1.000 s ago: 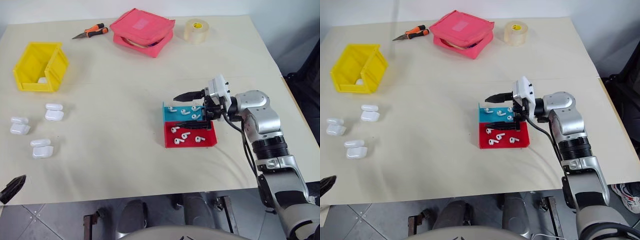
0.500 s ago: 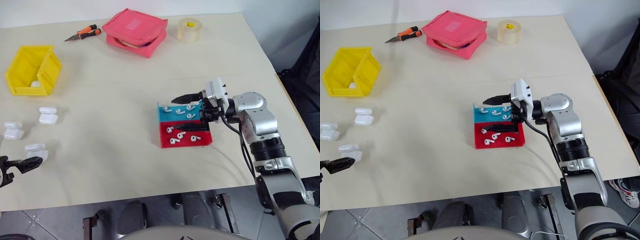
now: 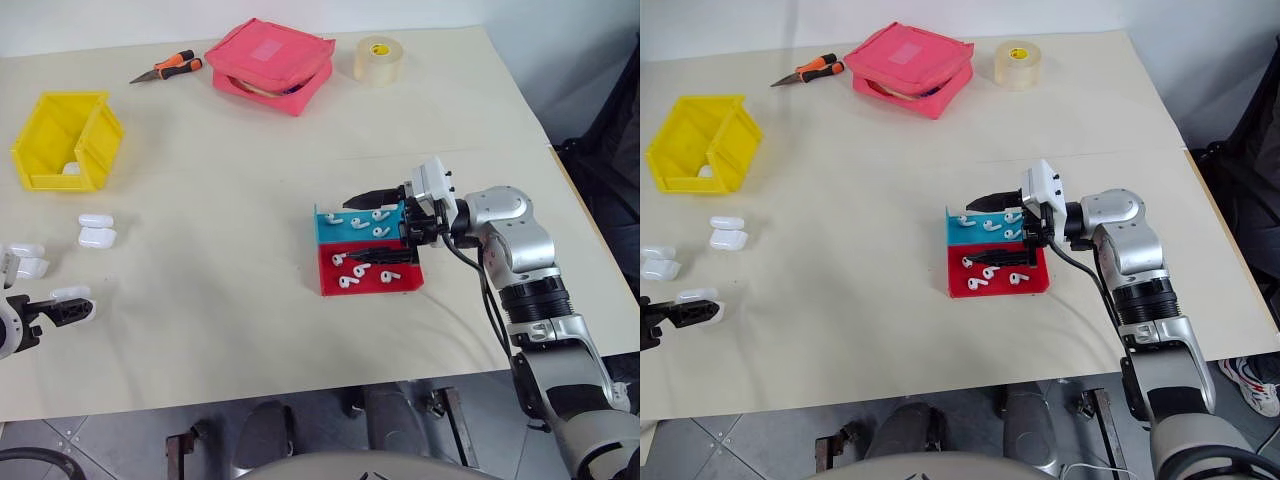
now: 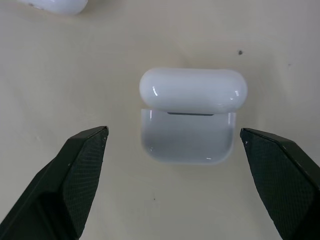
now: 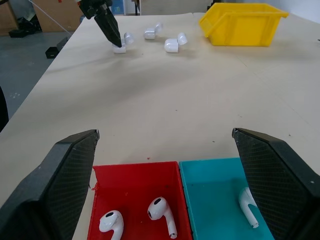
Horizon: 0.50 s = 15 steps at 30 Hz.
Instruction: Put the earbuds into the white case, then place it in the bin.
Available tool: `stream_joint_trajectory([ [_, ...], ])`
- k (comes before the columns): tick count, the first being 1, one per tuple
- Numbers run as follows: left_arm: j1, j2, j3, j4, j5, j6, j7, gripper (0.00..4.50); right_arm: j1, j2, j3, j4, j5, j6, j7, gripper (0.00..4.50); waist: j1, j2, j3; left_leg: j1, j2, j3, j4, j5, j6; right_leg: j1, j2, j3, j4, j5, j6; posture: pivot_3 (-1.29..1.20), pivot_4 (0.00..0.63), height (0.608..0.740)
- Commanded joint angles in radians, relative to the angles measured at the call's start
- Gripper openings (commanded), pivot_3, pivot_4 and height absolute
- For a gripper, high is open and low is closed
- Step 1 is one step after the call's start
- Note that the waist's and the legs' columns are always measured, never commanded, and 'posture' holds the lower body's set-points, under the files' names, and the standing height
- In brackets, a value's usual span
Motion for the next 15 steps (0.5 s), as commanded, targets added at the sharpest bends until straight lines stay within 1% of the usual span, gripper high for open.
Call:
stream_joint_trajectory([
  [1,0.005,-0.006,0.011,0.028,-0.024,0.001,0.037,4.50,-0.006,-0.006,-0.005,-0.029,0.004,-0.009,0.008,4.47,0.000,0.000,0.000,0.000,0.000,0.000,0.000,0.000,0.000,0.000,0.000,0.000,0.000,0.000,0.000,0.00,0.150,0.740],
  [4,0.010,-0.013,0.015,0.044,-0.050,0.001,0.077,4.50,-0.008,-0.006,-0.004,-0.026,0.002,-0.012,0.009,4.47,0.002,0.000,0.000,0.000,0.000,0.000,0.000,0.000,0.000,0.000,-0.001,0.000,0.000,0.000,0.000,0.00,0.150,0.740],
  [10,-0.012,-0.034,0.005,0.050,-0.059,0.001,0.104,4.50,-0.015,0.001,-0.001,-0.015,-0.002,-0.017,0.008,4.47,0.002,0.000,0.000,0.000,0.000,0.000,0.000,0.000,0.000,0.000,-0.001,0.000,0.001,0.000,0.000,0.00,0.150,0.740],
  [15,-0.026,-0.005,-0.041,0.061,-0.065,0.001,0.069,4.50,-0.022,0.006,-0.001,-0.007,-0.008,-0.020,0.010,4.47,0.004,0.000,0.000,0.000,0.000,0.000,0.000,0.000,0.000,0.000,-0.001,0.000,0.001,0.000,0.000,0.00,0.150,0.740],
])
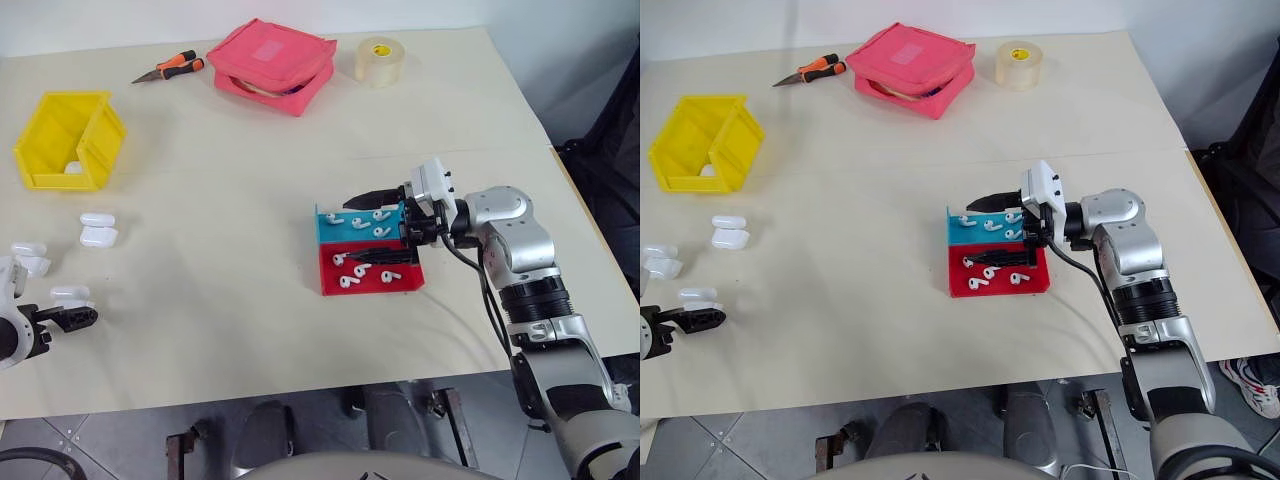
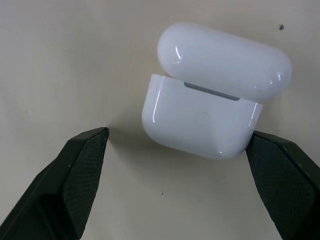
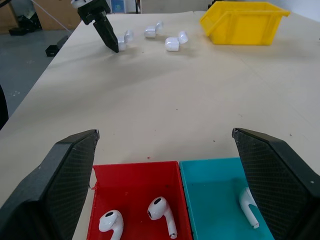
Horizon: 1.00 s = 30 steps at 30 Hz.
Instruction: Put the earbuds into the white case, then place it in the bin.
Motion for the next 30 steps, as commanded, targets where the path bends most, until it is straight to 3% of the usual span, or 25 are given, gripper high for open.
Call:
stream_joint_trajectory([
  [1,-0.008,0.043,-0.041,0.004,-0.001,0.001,-0.044,4.50,-0.021,0.005,-0.001,-0.008,0.003,-0.019,0.010,4.47,0.000,0.000,0.000,0.000,0.000,0.000,0.000,0.000,0.000,0.000,0.000,0.000,0.000,0.000,0.000,0.00,0.150,0.740],
  [9,-0.053,0.162,-0.201,0.073,0.088,-0.034,-0.192,4.50,-0.031,0.013,-0.003,0.009,-0.006,-0.031,0.011,4.47,-0.003,0.000,0.000,0.001,0.000,0.001,0.000,0.000,0.000,0.000,0.000,0.000,0.000,0.000,-0.001,0.00,0.150,0.740],
  [23,-0.104,0.224,-0.348,0.136,0.222,-0.123,-0.362,4.50,-0.029,0.010,-0.003,0.007,-0.012,-0.034,0.003,4.47,-0.001,0.001,0.001,0.002,0.000,0.001,-0.001,0.001,-0.002,0.000,0.000,0.000,0.003,-0.001,-0.002,0.00,0.150,0.740],
  [30,-0.101,0.231,-0.341,0.090,0.241,-0.100,-0.396,2.78,-0.035,0.010,-0.007,0.013,-0.019,-0.040,0.001,4.50,-0.003,0.002,0.001,0.002,0.000,0.001,-0.001,0.001,-0.002,0.000,0.000,0.000,0.003,-0.001,-0.002,0.00,0.150,0.740],
])
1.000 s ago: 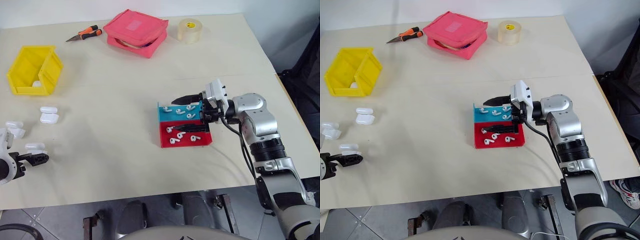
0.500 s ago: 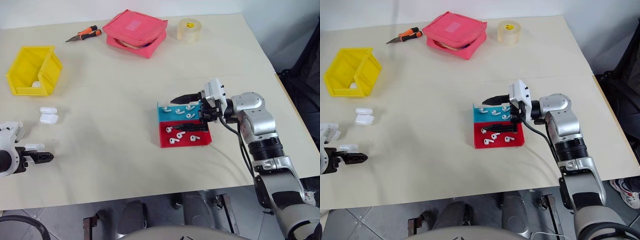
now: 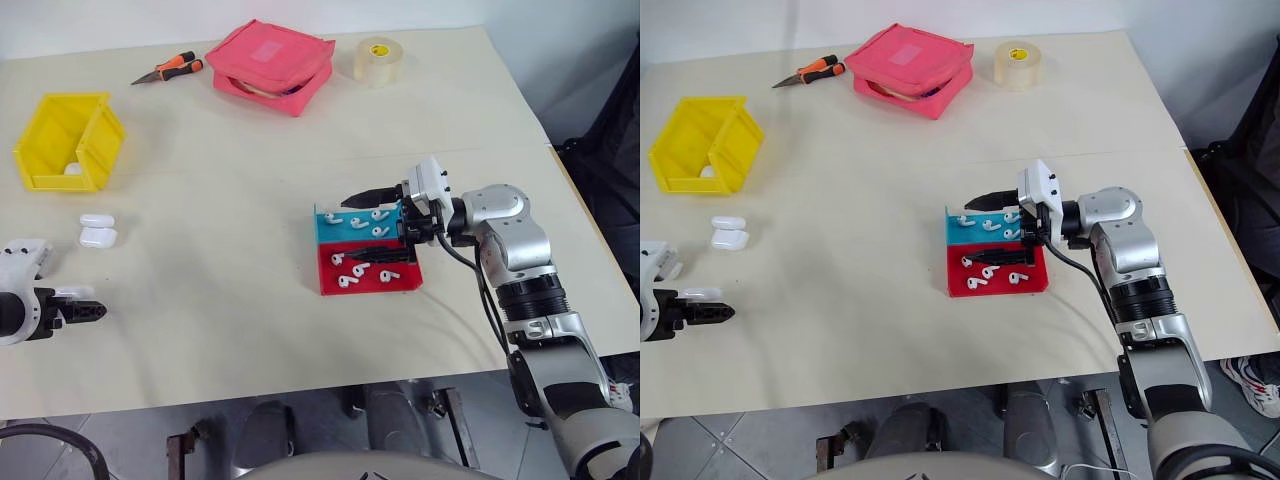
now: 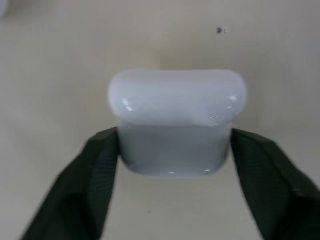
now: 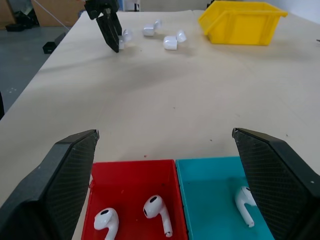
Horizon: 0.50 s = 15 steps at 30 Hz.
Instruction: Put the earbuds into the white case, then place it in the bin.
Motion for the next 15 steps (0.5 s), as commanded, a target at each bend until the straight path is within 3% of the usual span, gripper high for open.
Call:
stream_joint_trajectory([
  [1,0.004,0.026,0.013,-0.034,0.040,0.012,-0.011,2.78,-0.026,-0.002,-0.009,-0.004,0.001,-0.021,-0.001,4.50,0.000,0.000,0.000,0.000,0.000,0.000,0.000,0.000,0.000,0.000,0.000,0.000,0.000,0.000,0.000,0.00,0.150,0.740],
  [4,0.021,0.022,0.057,-0.139,0.037,-0.050,-0.047,2.78,-0.033,-0.005,-0.015,0.004,-0.004,-0.031,-0.007,4.50,0.000,0.000,0.000,0.000,0.000,0.000,0.000,0.000,0.000,0.000,0.000,0.000,0.000,0.000,0.000,0.00,0.150,0.740],
  [9,0.006,-0.088,0.133,-0.383,-0.008,-0.283,-0.146,2.78,-0.030,-0.017,-0.026,-0.008,-0.004,-0.033,-0.023,4.50,0.015,-0.001,0.001,-0.002,0.000,-0.001,0.001,0.000,0.000,0.000,-0.002,-0.001,-0.001,0.000,0.000,0.00,0.150,0.740],
  [12,0.005,-0.133,0.043,-0.405,0.027,-0.443,-0.216,2.78,-0.018,-0.026,-0.032,-0.027,-0.008,-0.033,-0.048,4.50,0.020,-0.001,0.002,-0.002,0.000,-0.001,0.001,0.000,0.000,0.000,-0.002,-0.001,-0.001,0.000,0.000,0.00,0.150,0.740],
  [15,-0.047,-0.222,-0.046,-0.352,0.098,-0.712,-0.281,2.78,0.008,-0.040,-0.037,-0.068,-0.004,-0.020,-0.073,4.50,0.026,0.000,0.002,-0.001,0.000,-0.001,0.001,0.000,0.000,0.000,-0.002,-0.001,0.000,0.000,0.000,0.00,0.150,0.740],
])
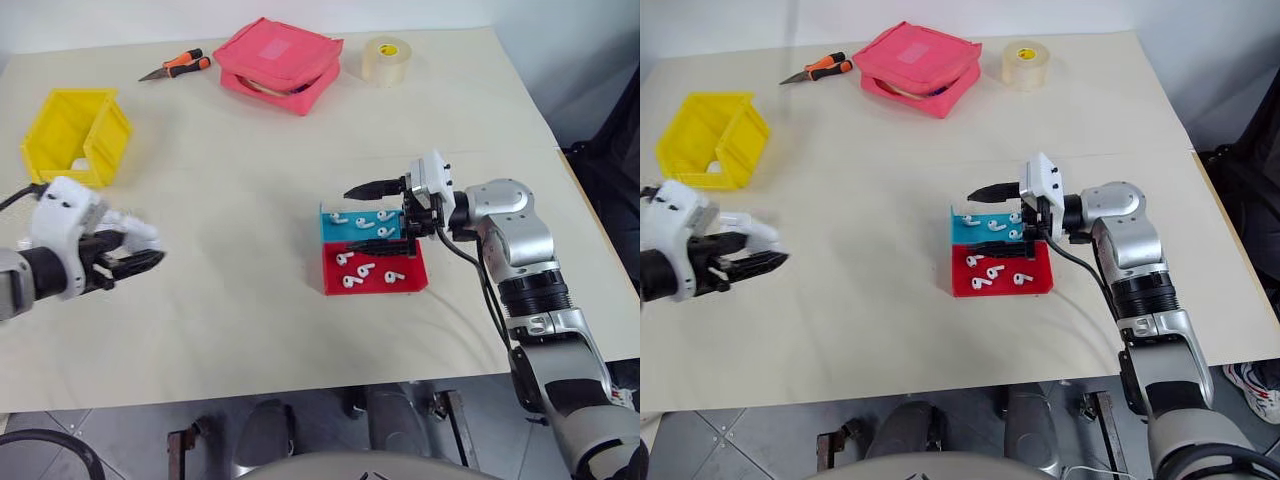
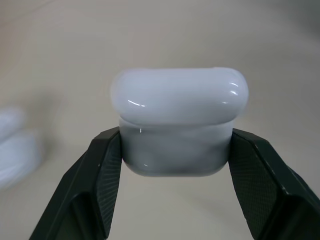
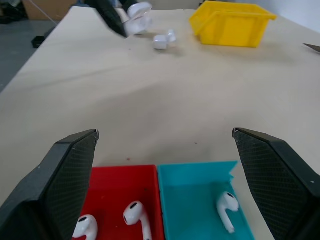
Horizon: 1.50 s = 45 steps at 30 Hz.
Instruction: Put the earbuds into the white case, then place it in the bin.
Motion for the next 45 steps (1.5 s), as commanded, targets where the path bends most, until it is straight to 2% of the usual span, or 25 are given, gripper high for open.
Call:
stream_joint_trajectory([
  [1,-0.073,-0.089,-0.079,0.054,0.091,-0.330,-0.088,2.78,0.024,-0.025,-0.027,-0.083,0.007,0.008,-0.032,4.50,0.004,0.000,0.000,0.000,0.000,0.000,0.001,0.000,0.000,0.000,0.000,0.000,0.001,0.000,0.000,0.00,0.150,0.740],
  [6,-0.250,-0.239,-0.292,0.263,0.260,-0.723,-0.216,2.78,0.084,-0.089,-0.042,-0.195,-0.017,0.072,-0.122,4.50,0.010,0.000,0.000,-0.004,-0.001,0.000,0.003,0.000,0.001,0.000,0.000,-0.001,0.000,0.001,0.001,0.00,0.150,0.740],
  [9,-0.327,-0.380,-0.307,0.380,0.221,-0.960,-0.332,2.78,0.138,-0.131,-0.057,-0.288,-0.031,0.129,-0.197,4.50,0.009,-0.001,0.000,-0.007,-0.001,0.000,0.003,0.001,0.002,0.000,0.000,-0.002,-0.001,0.001,0.002,0.00,0.150,0.740],
  [11,-0.362,-0.442,-0.309,0.442,0.190,-1.016,-0.392,2.78,0.182,-0.156,-0.073,-0.362,-0.032,0.178,-0.241,4.50,0.009,-0.001,0.000,-0.008,0.000,0.000,0.004,0.001,0.002,0.000,0.000,-0.003,-0.001,0.001,0.002,0.00,0.150,0.740],
  [17,-0.370,-0.529,-0.304,0.481,0.048,-1.003,-0.566,2.78,0.327,-0.232,-0.127,-0.609,-0.024,0.348,-0.374,4.50,0.005,-0.002,0.001,-0.008,0.000,0.000,0.003,0.001,0.003,0.000,-0.001,-0.002,0.000,0.001,0.002,0.00,0.150,0.740],
  [21,-0.323,-0.507,-0.335,0.446,0.028,-0.958,-0.655,2.78,0.413,-0.264,-0.172,-0.773,0.002,0.469,-0.455,4.50,0.005,-0.002,0.001,-0.008,0.000,0.000,0.003,0.001,0.003,0.000,-0.001,-0.002,0.000,0.001,0.002,0.00,0.150,0.740],
  [26,-0.270,-0.497,-0.342,0.396,0.026,-0.914,-0.680,2.78,0.516,-0.330,-0.189,-0.941,0.004,0.577,-0.503,4.50,0.015,-0.002,0.001,-0.008,0.000,-0.001,0.004,0.001,0.004,0.001,-0.001,-0.002,-0.002,0.002,0.003,0.00,0.150,0.740],
  [29,-0.243,-0.496,-0.336,0.368,0.027,-0.898,-0.672,2.78,0.556,-0.360,-0.187,-1.030,0.027,0.645,-0.523,3.84,0.029,-0.002,0.001,-0.008,-0.001,-0.001,0.004,0.000,0.005,0.001,-0.001,-0.001,-0.003,0.002,0.004,0.00,0.150,0.740],
  [31,-0.224,-0.498,-0.331,0.343,0.027,-0.890,-0.659,2.78,0.558,-0.376,-0.170,-1.083,0.047,0.724,-0.545,3.21,0.031,-0.002,0.001,-0.008,-0.001,-0.002,0.004,0.000,0.005,0.002,-0.001,-0.001,-0.004,0.003,0.004,0.00,0.150,0.740],
  [39,-0.172,-0.494,-0.318,0.274,0.014,-0.862,-0.641,2.78,0.508,-0.467,-0.086,-1.177,0.124,0.898,-0.536,3.21,0.030,-0.002,0.000,-0.008,-0.001,-0.003,0.004,0.000,0.006,0.002,0.000,-0.001,-0.004,0.003,0.004,0.00,0.150,0.740],
  [42,-0.158,-0.494,-0.316,0.251,0.006,-0.856,-0.636,2.78,0.506,-0.485,-0.097,-1.192,0.150,0.931,-0.541,2.64,0.031,-0.002,0.001,-0.008,-0.001,-0.003,0.004,-0.001,0.006,0.003,0.000,-0.001,-0.005,0.003,0.004,0.00,0.150,0.740],
  [45,-0.145,-0.493,-0.322,0.235,0.005,-0.850,-0.637,2.78,0.519,-0.500,-0.112,-1.205,0.168,0.949,-0.549,2.64,0.031,-0.002,0.000,-0.008,-0.001,-0.003,0.004,-0.001,0.006,0.003,0.000,-0.001,-0.005,0.003,0.004,0.00,0.150,0.740],
])
